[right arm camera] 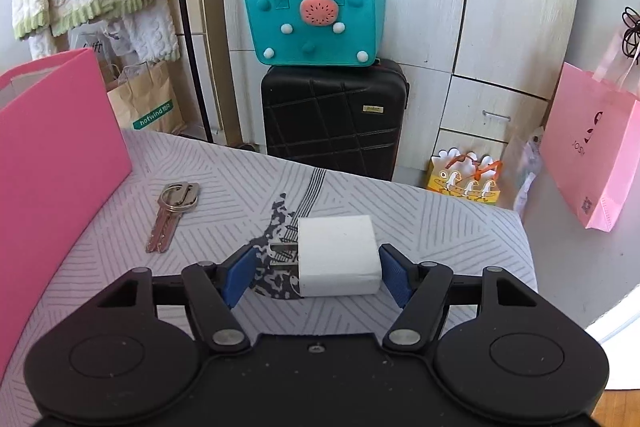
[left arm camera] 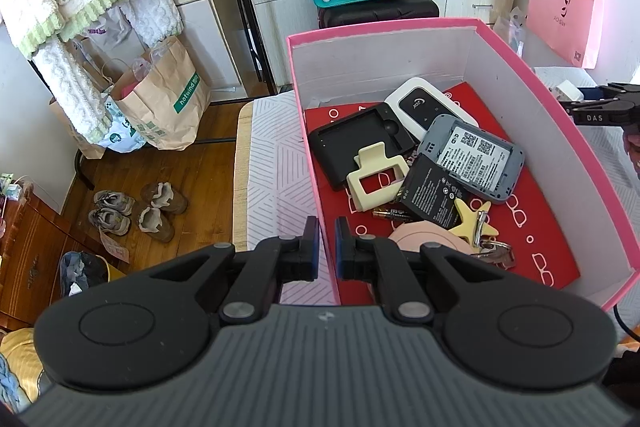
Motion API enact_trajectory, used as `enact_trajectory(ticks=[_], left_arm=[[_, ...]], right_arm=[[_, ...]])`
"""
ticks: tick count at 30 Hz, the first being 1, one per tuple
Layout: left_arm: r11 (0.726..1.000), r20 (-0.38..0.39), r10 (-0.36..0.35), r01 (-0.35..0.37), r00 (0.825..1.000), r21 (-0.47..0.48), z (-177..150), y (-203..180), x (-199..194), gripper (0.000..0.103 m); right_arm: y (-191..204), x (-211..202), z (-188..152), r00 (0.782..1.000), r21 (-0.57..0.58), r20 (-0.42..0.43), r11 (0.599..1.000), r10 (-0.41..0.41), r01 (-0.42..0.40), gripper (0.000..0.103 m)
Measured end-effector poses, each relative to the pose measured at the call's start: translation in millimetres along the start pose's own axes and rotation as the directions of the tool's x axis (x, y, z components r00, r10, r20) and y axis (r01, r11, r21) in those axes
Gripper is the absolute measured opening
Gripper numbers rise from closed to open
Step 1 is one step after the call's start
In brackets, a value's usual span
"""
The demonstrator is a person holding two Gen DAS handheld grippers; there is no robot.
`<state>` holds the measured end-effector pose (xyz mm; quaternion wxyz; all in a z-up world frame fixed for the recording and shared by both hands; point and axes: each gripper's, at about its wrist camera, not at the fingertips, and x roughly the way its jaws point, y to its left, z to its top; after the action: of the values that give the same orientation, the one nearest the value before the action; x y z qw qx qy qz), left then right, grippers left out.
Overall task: Organize rigid objects
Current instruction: 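Grasp the white charger cube with the right tool, then lower the white charger into the pink box and open the right tool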
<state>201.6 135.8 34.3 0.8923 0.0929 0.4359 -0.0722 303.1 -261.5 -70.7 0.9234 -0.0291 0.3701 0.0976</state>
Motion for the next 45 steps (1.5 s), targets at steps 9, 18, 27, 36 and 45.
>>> enact_trajectory(ticks=[9, 18, 27, 36, 45], left_arm=[[1.000, -0.007, 0.007, -0.007, 1.000, 0.013, -1, -2, 1, 0.007], [1.000, -0.011, 0.010, -0.010, 1.000, 0.022, -1, -2, 3, 0.007], [0.999, -0.021, 0.007, -0.006, 1.000, 0.045, 1, -4, 4, 0.007], [0.999, -0.013, -0.004, 0.004, 1.000, 0.037, -1, -2, 4, 0.007], [0.999, -0.013, -0.003, 0.004, 1.000, 0.035, -1, -2, 4, 0.007]], right_arm=[[2, -13, -3, 1.000, 0.037, 0.014, 0.999, 0.027, -0.027, 0.060], [48, -89, 21, 0.968, -0.053, 0.146, 0.979, 0.204, -0.199, 0.061], [129, -131, 56, 0.819, -0.291, -0.015, 0.781, 0.574, -0.553, 0.061], [189, -100, 48, 0.776, -0.428, -0.362, 0.647, 0.517, -0.631, 0.061], [204, -88, 45, 0.788, -0.478, -0.432, 0.630, 0.438, -0.612, 0.061]])
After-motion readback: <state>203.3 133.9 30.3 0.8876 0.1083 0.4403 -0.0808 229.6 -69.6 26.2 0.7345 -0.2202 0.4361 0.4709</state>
